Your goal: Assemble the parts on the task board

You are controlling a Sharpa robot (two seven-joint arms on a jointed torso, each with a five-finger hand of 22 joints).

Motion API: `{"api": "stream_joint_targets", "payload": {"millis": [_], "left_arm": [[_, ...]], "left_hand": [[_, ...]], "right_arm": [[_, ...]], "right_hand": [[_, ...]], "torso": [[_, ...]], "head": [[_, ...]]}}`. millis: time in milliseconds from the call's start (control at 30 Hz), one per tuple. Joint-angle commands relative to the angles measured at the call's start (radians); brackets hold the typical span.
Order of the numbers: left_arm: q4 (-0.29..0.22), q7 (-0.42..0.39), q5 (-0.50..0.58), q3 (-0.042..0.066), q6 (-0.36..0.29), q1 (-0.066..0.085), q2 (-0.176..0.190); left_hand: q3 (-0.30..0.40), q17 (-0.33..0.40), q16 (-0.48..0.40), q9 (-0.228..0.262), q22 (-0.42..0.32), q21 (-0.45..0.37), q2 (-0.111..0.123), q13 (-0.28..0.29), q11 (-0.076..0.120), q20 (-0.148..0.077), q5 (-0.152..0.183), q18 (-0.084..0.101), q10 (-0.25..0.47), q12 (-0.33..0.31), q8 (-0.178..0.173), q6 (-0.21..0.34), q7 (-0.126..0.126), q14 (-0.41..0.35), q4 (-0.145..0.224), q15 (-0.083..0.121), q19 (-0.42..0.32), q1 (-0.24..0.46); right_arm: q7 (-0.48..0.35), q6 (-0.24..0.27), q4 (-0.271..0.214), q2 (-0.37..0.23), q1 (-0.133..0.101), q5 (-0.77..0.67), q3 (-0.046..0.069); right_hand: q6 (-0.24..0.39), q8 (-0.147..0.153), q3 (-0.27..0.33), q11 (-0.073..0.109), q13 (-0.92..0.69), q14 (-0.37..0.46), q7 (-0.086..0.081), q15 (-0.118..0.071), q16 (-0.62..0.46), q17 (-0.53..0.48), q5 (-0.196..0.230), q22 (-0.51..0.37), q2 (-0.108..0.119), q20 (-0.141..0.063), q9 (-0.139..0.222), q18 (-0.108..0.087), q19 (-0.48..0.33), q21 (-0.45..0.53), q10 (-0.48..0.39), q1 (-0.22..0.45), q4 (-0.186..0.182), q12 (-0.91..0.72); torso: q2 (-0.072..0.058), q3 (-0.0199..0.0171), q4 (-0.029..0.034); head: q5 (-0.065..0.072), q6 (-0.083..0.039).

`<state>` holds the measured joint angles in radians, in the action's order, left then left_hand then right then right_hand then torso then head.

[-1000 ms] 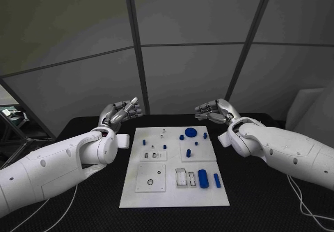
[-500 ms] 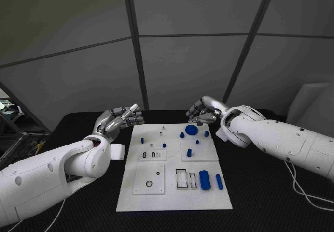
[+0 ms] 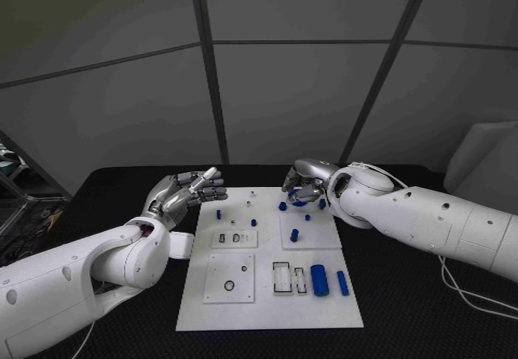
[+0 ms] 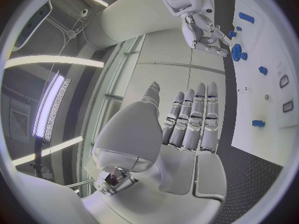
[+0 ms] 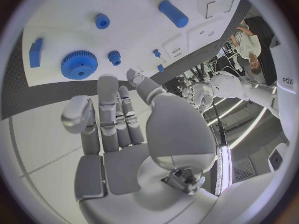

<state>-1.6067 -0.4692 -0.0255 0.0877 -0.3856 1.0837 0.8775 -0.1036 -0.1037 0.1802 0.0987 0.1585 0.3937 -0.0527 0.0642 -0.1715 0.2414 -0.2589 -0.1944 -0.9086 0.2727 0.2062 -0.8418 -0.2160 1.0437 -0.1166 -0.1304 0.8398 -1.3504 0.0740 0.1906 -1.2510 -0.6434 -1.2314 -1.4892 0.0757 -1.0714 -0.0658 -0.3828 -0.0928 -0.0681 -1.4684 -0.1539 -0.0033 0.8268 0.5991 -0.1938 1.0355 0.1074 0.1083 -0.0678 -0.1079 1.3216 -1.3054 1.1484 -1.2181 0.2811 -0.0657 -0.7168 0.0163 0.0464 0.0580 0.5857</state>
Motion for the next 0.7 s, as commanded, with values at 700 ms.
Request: {"api": "stream_joint_targets", "payload": {"millis": [700], "left_arm": [[-0.021, 0.014, -0.012, 0.002, 0.025, 0.003, 0.005]], "left_hand": [[-0.006, 0.001, -0.008, -0.002, -0.003, 0.001, 0.000, -0.001, -0.002, -0.002, 0.003, 0.012, -0.006, -0.010, -0.009, -0.006, 0.001, 0.004, 0.005, -0.003, 0.007, -0.001]], "right_arm": [[0.051, -0.091, 0.035, 0.051, -0.005, -0.097, 0.000]], "right_hand": [[0.010, 0.001, -0.007, -0.001, -0.003, -0.014, 0.002, 0.011, 0.222, 0.215, 0.002, 0.171, -0.021, 0.007, 0.000, 0.038, 0.066, -0.104, -0.004, 0.008, -0.013, 0.003]], "torso": [[-0.024, 0.0053, 0.0115]], "head": [[0.004, 0.000]]}}
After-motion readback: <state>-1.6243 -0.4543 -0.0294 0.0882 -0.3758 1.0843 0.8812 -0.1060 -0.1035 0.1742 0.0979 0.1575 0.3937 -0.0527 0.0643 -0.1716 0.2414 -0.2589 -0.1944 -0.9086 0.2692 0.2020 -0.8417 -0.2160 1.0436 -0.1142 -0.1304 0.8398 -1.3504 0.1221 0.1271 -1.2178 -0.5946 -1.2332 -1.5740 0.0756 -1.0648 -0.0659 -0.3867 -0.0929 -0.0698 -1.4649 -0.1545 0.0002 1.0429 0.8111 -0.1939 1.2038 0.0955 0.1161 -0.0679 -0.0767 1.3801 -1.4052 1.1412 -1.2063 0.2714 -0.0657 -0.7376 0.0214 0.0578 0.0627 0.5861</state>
